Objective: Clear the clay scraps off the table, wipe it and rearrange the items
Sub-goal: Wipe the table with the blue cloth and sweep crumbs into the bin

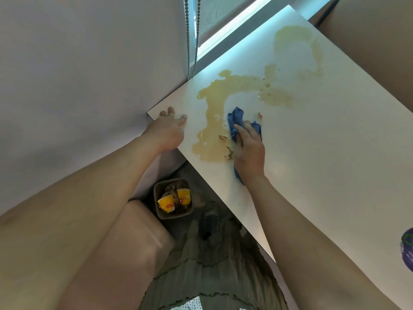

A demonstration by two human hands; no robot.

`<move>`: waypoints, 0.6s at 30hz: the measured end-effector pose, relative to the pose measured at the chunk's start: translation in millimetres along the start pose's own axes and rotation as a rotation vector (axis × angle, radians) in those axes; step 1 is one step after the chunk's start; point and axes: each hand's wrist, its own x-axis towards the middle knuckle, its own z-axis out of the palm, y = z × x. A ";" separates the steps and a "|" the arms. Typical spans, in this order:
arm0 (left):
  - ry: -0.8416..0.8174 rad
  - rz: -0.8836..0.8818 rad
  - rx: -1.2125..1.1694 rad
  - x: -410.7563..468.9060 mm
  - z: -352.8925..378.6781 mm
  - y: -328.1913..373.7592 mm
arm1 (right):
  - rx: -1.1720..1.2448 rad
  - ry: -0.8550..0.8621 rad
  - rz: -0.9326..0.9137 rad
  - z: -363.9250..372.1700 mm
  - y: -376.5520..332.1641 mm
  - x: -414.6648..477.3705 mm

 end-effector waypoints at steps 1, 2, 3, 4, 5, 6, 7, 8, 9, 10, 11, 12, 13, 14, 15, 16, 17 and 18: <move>-0.004 0.001 0.003 0.2 0.2 0.1 | 0.017 -0.025 -0.006 1.4 -2.3 -2.8; -0.008 0.001 0.005 0.1 0.2 0.3 | 0.042 -0.046 -0.009 1.7 -3.9 -5.0; -0.012 0.002 0.003 -0.2 -0.1 0.6 | 0.071 -0.054 -0.010 0.4 -5.3 -5.8; -0.015 0.002 -0.001 -0.5 -0.7 0.8 | 0.104 -0.047 -0.016 -2.5 -6.1 -4.9; -0.019 -0.001 -0.003 -1.3 -1.4 1.1 | 0.136 -0.030 -0.022 -6.9 -6.6 -3.1; -0.023 -0.006 -0.003 -1.9 -2.7 1.5 | 0.156 -0.006 -0.029 -12.6 -7.1 -1.0; -0.027 -0.010 -0.002 -2.4 -3.7 2.1 | 0.162 0.020 -0.032 -18.8 -6.6 0.4; -0.030 -0.014 -0.004 -2.6 -5.0 3.2 | 0.162 0.042 -0.029 -24.8 -4.4 1.0; -0.030 -0.018 -0.007 -3.0 -5.7 4.0 | 0.159 0.056 -0.017 -29.5 -0.2 1.1; -0.029 -0.024 -0.010 -2.9 -6.2 5.0 | 0.150 0.053 -0.009 -33.6 5.5 1.6; -0.029 -0.034 -0.014 -2.9 -5.8 5.9 | 0.131 0.029 -0.009 -36.0 11.8 1.6; -0.030 -0.044 -0.018 -2.7 -5.3 6.8 | 0.103 -0.009 -0.020 -37.0 17.4 1.6; -0.029 -0.054 -0.020 -2.0 -4.6 8.1 | 0.076 -0.046 -0.035 -36.4 21.8 1.3; -0.027 -0.063 -0.020 -1.0 -3.9 9.7 | 0.060 -0.072 -0.046 -35.1 25.0 1.2; -0.024 -0.071 -0.023 0.0 -3.5 11.5 | 0.058 -0.082 -0.047 -33.3 26.6 1.9; -0.021 -0.079 -0.030 0.7 -3.4 12.7 | 0.067 -0.085 -0.042 -31.2 26.5 2.9; -0.017 -0.089 -0.040 0.9 -3.0 13.9 | 0.079 -0.086 -0.039 -29.3 26.0 4.2; -0.015 -0.099 -0.051 0.9 -3.4 15.2 | 0.093 -0.088 -0.040 -27.7 25.5 6.0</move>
